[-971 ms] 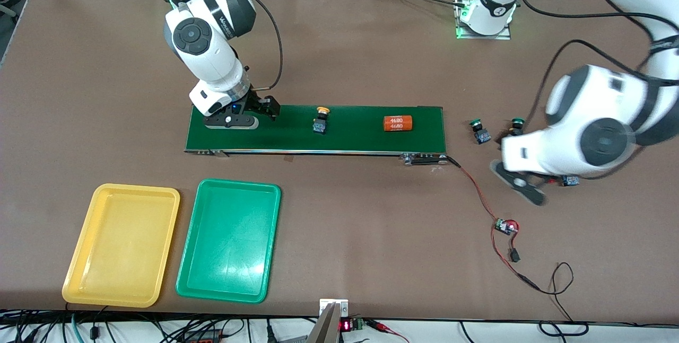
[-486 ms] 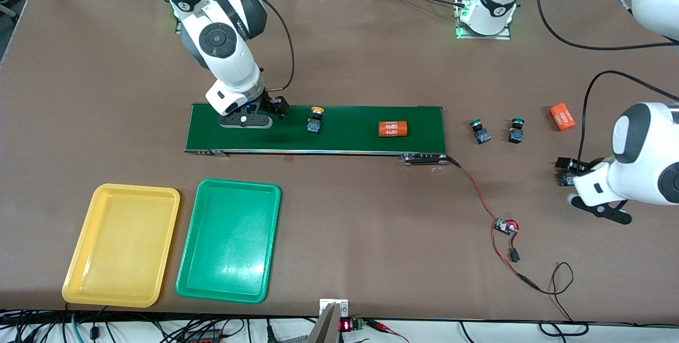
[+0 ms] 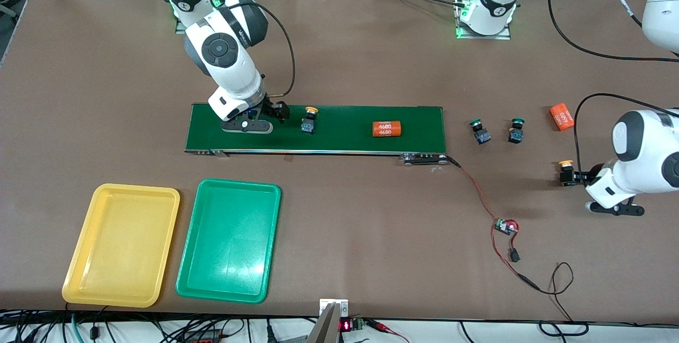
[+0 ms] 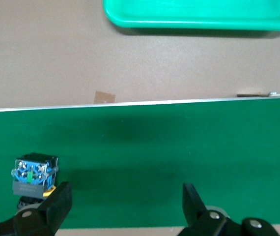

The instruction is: Sort buttons by color to trays

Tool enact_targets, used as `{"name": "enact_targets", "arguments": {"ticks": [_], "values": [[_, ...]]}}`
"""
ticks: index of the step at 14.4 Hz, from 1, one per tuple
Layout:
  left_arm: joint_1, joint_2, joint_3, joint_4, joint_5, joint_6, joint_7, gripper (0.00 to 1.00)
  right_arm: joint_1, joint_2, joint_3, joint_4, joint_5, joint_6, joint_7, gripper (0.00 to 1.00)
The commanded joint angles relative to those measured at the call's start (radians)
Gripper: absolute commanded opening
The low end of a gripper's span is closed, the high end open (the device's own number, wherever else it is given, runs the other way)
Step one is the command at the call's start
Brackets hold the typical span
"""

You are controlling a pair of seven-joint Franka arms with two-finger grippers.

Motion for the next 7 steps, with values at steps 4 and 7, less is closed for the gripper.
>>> {"name": "enact_targets", "arguments": {"ticks": [4,7], "values": [[0.059,0.015,-0.015,-0.083,0.030,0.093,0.022,0.83,0.039,0.015,-0.033,0.026,-0.024,0.018,0.030,1.00],[0.059,0.012,-0.018,-0.099,0.030,0.073,0.022,0.37,0.053,0.028,-0.034,0.026,-0.024,0.018,0.030,1.00]]}}
